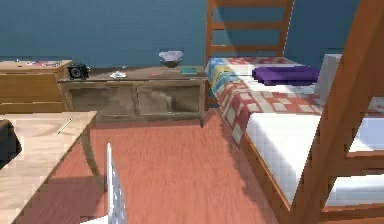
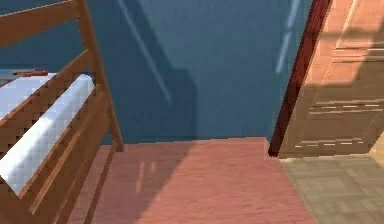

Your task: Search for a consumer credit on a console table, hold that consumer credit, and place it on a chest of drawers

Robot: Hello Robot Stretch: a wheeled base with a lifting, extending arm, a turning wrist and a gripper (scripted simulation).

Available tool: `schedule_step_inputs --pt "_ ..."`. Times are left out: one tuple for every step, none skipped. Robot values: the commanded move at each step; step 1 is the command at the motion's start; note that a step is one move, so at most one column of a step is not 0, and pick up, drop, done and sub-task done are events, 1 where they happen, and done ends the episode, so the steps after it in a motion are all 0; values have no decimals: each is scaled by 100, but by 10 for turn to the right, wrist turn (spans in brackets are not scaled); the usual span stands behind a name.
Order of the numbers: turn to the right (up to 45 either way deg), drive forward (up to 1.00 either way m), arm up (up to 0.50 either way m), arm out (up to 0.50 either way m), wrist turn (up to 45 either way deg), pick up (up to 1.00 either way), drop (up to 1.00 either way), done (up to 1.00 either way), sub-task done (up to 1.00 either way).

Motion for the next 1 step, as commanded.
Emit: schedule_step_inputs --pt "0 25 0 0 0 0 0 0 0"
